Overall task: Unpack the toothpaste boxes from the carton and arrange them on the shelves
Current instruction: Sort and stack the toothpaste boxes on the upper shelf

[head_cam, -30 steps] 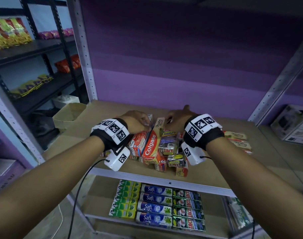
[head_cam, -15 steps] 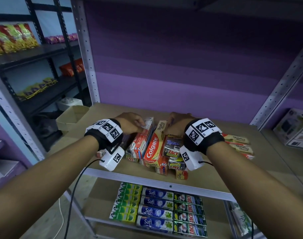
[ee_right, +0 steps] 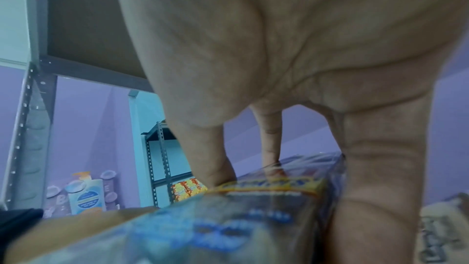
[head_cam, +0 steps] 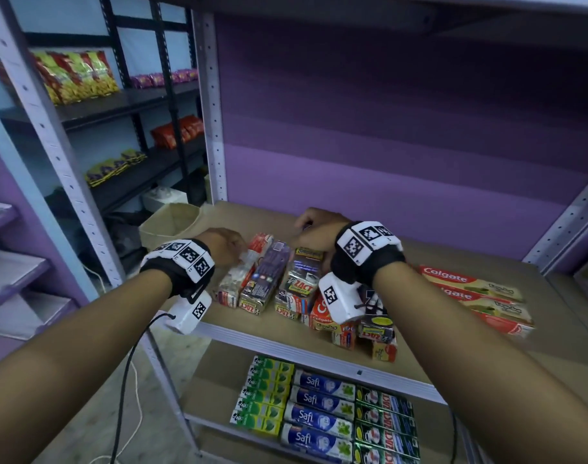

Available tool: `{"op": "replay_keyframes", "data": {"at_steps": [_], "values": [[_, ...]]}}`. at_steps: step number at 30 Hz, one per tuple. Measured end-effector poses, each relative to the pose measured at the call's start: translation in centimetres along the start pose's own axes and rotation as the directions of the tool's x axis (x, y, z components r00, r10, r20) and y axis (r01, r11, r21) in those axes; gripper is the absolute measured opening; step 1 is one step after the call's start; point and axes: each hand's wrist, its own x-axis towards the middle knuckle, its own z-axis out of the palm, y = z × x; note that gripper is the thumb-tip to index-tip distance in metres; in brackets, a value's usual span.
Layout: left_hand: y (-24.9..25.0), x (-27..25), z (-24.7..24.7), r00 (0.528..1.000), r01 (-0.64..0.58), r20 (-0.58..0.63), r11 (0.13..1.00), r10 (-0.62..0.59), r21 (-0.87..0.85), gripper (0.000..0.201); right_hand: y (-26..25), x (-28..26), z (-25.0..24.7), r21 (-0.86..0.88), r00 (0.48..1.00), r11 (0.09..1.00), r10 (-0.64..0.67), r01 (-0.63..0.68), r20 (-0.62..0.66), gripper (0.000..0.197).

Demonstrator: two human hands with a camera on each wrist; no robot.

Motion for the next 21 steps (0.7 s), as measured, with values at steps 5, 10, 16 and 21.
{"op": "replay_keyframes", "data": {"at_steps": [5,10,16,21], "values": [[-2.5,-0.2,0.5,0.990,0.039,0.135,0.997,-0.031,-0.061,0.040,-2.3,4.9,4.0,-0.036,0.999,0.999,-0.031,0.033,0.036,0.056],[-3.0,-0.3,1.3,0.989,0.104,0.124,0.970,-0.078,-0.218,0.038,-3.1,6.7,6.4,-0.228,0.997,0.973,-0.028,0.043,0.070,0.034],[-3.1,-0.3,1.7,0.989,0.125,0.116,0.932,-0.091,-0.340,0.038,-2.9,5.8,6.0,-0.248,0.991,0.962,-0.091,0.113,0.098,0.036],[-2.7,-0.3,1.1,0.997,0.064,0.048,0.988,-0.057,-0.144,0.034,-1.4,4.6,4.1,0.104,0.989,0.993,-0.061,0.048,0.134,0.037]]}}
